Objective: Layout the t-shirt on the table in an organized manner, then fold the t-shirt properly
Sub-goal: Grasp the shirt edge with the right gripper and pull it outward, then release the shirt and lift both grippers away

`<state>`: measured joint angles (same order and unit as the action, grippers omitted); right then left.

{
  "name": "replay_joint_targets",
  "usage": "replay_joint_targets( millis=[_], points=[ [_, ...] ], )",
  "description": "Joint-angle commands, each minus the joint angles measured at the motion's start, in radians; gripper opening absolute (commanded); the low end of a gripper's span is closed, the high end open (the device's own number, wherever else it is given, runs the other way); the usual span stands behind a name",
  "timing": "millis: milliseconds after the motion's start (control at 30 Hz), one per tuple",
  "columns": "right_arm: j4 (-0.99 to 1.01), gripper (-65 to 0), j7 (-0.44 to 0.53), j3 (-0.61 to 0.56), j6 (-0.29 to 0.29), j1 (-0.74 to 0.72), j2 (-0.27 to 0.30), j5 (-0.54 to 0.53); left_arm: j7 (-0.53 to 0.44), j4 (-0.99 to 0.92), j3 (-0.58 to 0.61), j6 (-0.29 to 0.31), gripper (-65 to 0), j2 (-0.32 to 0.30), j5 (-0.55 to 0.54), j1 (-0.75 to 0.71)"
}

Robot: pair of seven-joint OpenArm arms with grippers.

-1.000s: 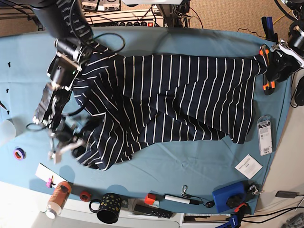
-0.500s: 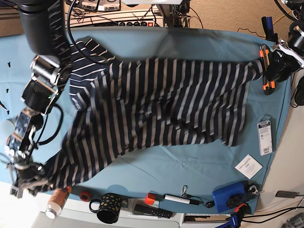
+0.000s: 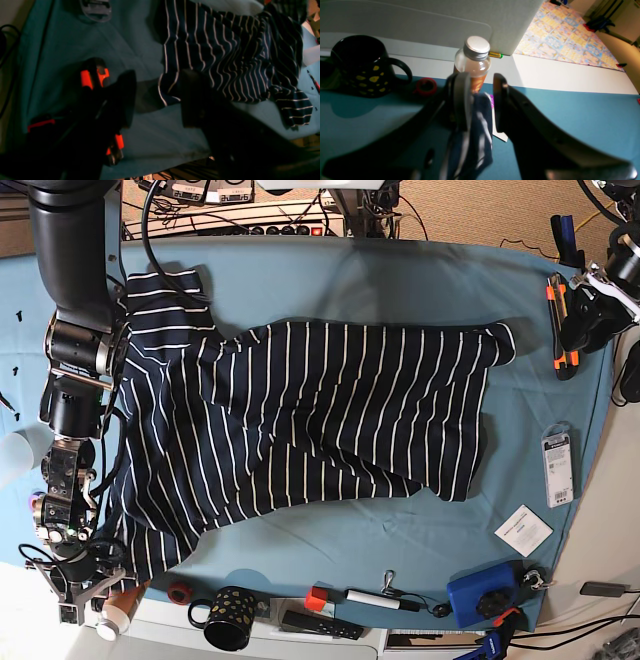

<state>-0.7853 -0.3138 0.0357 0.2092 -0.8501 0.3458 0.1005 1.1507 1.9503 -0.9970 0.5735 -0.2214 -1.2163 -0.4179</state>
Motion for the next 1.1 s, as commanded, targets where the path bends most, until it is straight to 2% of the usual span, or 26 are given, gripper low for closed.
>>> replay_joint_targets(
  millis=[0, 133, 300, 400, 500, 600, 700, 800, 900, 967, 1067],
  points=[
    [-0.024, -48.9, 0.028, 0.000, -0.006, -0.043, 0.016, -0.006, -0.022, 0.016, -0.007, 0.004, -35.8, -0.014, -0.026, -0.001],
    [-0.105, -48.9, -0.076, 0.029, -0.009, -0.042, 0.020, -0.023, -0.022, 0.016, -0.006, 0.003, -35.8, -0.014, -0.026, 0.000],
    [-0.267, -48.9, -0.274, 0.134, 0.006, -0.030, 0.020, -0.196, -0.027, 0.016, 0.058, 0.003, -37.6, -0.014, -0.019, 0.000],
    [-0.379, -48.9, -0.421, 0.234, 0.122, 0.006, 0.019, -0.303, -0.103, 0.016, 0.183, -0.001, -37.6, -0.014, 0.065, 0.006],
    [-0.474, -48.9, -0.588, 0.336, 0.223, 0.062, 0.020, -0.451, -0.210, 0.016, 0.311, -0.063, -37.6, -0.014, 0.211, 0.048],
    [-0.525, -48.9, -0.774, 0.426, 0.288, 0.124, 0.024, -0.591, -0.216, 0.016, 0.400, -0.109, -37.6, -0.014, 0.333, 0.135],
    [-0.529, -48.9, -0.886, 0.491, 0.345, 0.196, 0.054, -0.724, -0.216, 0.016, 0.481, -0.121, -37.6, -0.014, 0.438, 0.227],
    [-0.529, -48.9, -0.990, 0.550, 0.370, 0.267, 0.090, -0.803, -0.194, 0.015, 0.553, -0.138, -37.5, -0.014, 0.545, 0.279],
    [-0.529, -48.9, -1.082, 0.619, 0.400, 0.340, 0.128, -0.932, -0.123, 0.023, 0.566, -0.186, -37.5, -0.014, 0.536, 0.288],
    [-0.529, -48.9, -1.082, 0.677, 0.415, 0.398, 0.155, -1.054, -0.065, 0.050, 0.535, -0.198, -37.5, -0.014, 0.481, 0.281],
    [-0.530, -49.0, -1.082, 0.771, 0.453, 0.492, 0.187, -1.213, -0.058, 0.109, 0.440, -0.200, -37.6, -0.012, 0.434, 0.236]
  ],
)
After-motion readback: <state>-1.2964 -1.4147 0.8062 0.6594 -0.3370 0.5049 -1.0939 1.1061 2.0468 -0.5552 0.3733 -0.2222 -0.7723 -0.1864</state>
